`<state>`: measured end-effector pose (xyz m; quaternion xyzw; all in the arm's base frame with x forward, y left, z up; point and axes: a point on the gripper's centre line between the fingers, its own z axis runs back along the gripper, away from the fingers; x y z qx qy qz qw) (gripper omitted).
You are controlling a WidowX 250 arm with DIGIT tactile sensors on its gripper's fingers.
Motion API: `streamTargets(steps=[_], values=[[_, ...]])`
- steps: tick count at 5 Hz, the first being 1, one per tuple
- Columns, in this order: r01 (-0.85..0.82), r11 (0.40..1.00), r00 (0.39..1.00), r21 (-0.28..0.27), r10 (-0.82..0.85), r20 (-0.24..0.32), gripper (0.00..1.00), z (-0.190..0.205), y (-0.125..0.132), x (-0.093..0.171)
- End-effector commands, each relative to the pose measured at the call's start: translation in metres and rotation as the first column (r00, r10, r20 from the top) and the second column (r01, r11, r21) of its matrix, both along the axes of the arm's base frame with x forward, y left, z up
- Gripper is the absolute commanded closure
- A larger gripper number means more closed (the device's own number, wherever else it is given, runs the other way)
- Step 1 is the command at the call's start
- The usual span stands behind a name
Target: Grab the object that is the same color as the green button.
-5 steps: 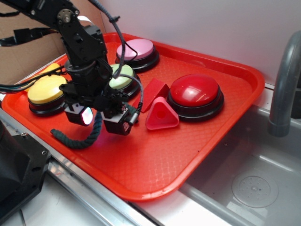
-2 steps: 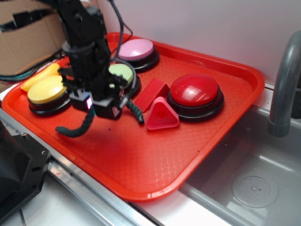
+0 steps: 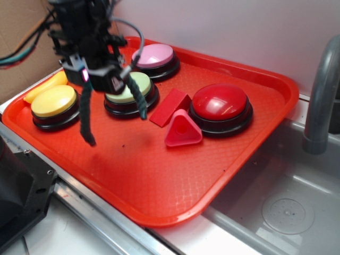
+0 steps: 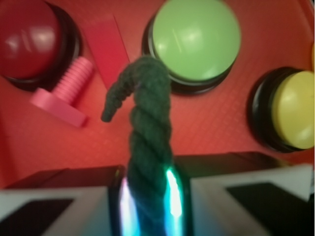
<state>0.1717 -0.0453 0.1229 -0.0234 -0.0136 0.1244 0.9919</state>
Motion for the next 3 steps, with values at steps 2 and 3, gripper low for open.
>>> streamTargets(steps=[2,3], values=[[0.071,0.995,0.995,-0.07,-0.066,0.073,1.0,0.074,0.009,-0.009],[0.083,0.995,0.995,-0.061,-0.079,0.061,1.0,0.067,0.016,-0.011]])
